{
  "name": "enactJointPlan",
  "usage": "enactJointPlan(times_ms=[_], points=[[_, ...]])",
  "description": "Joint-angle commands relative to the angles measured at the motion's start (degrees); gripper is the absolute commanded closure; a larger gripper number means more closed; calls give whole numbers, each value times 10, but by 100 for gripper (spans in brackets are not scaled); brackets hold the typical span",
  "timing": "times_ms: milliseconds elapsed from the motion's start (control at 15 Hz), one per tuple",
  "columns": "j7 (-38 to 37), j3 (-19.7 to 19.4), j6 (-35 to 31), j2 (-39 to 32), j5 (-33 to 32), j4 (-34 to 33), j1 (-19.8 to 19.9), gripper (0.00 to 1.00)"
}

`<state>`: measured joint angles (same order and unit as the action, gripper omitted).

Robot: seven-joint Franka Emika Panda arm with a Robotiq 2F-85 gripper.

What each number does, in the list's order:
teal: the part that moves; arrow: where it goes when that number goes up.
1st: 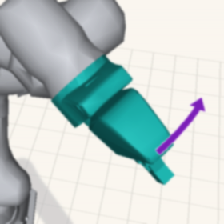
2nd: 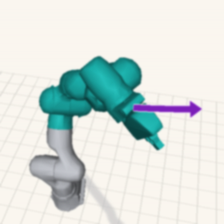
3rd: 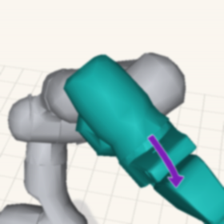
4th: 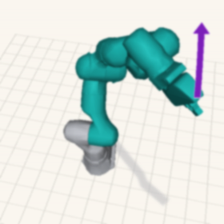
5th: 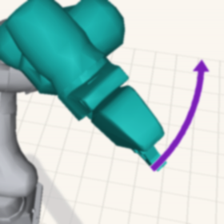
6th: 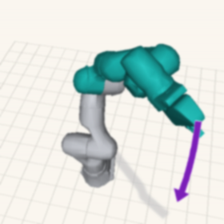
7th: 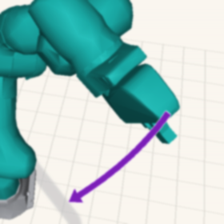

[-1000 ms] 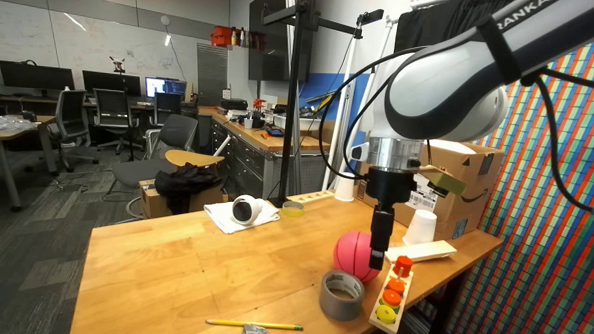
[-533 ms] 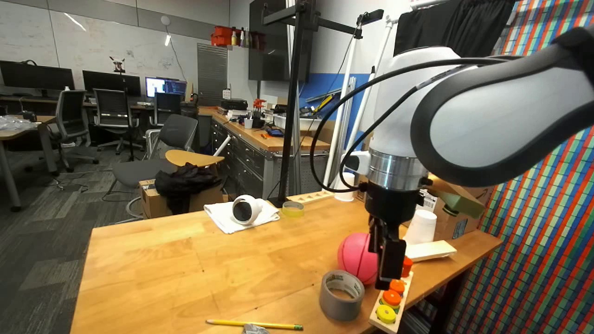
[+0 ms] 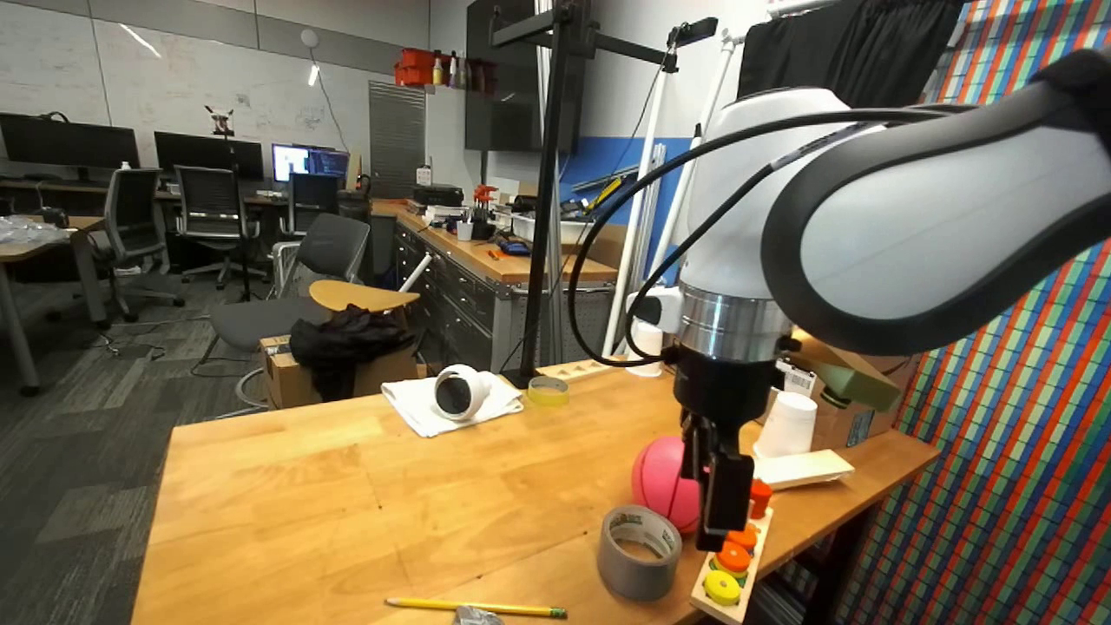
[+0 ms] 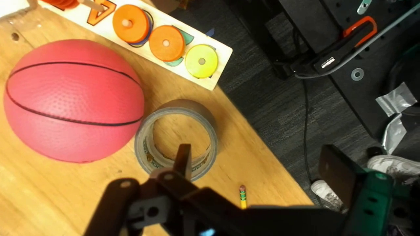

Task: Push the basketball to the right

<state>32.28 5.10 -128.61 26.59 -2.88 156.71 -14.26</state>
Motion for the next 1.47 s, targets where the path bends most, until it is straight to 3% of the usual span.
enactJointPlan(times_ms=[0,933,1400], points=[[-7,-23,19,-49,27,-40,-6,0],[-3,-24,60,-233,94,-157,30,0],[-30,-36,69,-297,41,-215,87,0]])
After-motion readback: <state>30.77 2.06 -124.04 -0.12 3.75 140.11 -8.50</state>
